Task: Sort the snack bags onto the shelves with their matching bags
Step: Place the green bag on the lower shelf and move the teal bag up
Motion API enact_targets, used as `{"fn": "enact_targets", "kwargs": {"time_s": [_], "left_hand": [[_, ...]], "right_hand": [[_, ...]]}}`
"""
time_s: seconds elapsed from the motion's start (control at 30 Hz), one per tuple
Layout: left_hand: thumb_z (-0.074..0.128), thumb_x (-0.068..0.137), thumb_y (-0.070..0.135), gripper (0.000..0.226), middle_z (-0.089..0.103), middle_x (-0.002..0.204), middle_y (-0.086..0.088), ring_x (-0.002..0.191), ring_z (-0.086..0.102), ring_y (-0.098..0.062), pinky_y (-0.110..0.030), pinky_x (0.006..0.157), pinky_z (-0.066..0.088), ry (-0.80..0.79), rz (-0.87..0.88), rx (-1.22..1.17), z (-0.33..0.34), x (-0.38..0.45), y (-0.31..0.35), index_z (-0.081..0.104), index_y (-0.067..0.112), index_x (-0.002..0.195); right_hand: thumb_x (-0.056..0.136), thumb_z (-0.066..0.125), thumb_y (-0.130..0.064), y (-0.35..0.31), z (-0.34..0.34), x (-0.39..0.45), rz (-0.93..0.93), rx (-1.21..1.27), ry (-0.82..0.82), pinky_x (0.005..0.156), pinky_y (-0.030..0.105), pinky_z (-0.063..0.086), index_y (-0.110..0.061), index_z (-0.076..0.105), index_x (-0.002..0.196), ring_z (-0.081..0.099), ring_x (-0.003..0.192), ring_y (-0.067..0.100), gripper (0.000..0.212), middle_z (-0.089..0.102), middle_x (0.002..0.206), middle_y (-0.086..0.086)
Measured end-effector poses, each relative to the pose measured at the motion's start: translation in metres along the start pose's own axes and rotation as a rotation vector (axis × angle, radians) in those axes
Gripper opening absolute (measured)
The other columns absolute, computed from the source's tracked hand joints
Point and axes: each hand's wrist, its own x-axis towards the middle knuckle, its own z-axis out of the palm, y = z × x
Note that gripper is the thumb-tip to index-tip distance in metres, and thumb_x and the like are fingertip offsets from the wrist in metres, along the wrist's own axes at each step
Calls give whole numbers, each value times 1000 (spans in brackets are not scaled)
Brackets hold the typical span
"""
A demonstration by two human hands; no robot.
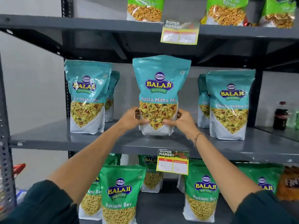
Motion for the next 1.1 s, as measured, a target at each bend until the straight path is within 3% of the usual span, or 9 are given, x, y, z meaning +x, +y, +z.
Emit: {"fn": "enact_targets", "kwargs": {"time_s": [0.13,0.23,0.37,0.5,0.63,0.8,1.1], "left_hand": [[81,67,18,55,65,100,-3,96,61,-21,-34,91,48,-4,-10,13,6,21,-17,54,4,113],[80,68,18,52,65,97,-1,92,60,-17,-28,84,47,-24,-22,10,12,31,-27,55,4,112],[79,69,22,51,66,104,-2,98,61,-17,-32,90,48,-41,-32,15,20,37,-31,55,7,112],[79,68,26,55,65,104,0,101,60,-18,-34,94,47,-55,-45,26,24,41,-32,53,10,113],[78,68,28,55,65,108,-1,107,60,-20,-38,100,47,-61,-44,-6,25,42,-38,53,11,114],[73,76,20,39,63,106,0,100,59,-15,-30,94,45,-69,-20,-26,29,40,-35,54,14,109],[73,76,19,49,64,118,-7,108,60,-20,-31,92,48,-71,-30,-60,29,40,-38,54,7,119]], "right_hand": [[61,82,-6,17,0,18,34,-16,-36,71,21,51,-20,60,89,61,83,4,38,66,88,-9],[60,83,-8,29,-2,27,50,-32,-56,82,33,53,-23,60,88,64,91,12,39,68,93,-5],[63,81,-6,35,-7,31,70,-3,-71,79,29,51,-24,60,85,63,88,9,36,67,91,-7],[66,78,-3,40,-11,35,102,42,-102,84,31,50,-20,57,93,63,93,14,38,66,95,-3],[70,76,-7,40,-11,35,110,42,-139,77,23,50,-23,55,92,61,87,5,35,65,94,-7],[71,76,-13,42,-9,36,110,9,-117,85,28,45,-24,54,95,59,90,7,35,63,100,-4],[74,74,-16,41,-6,32,107,-21,-85,87,31,45,-20,53,104,58,101,16,37,63,112,3]]}}
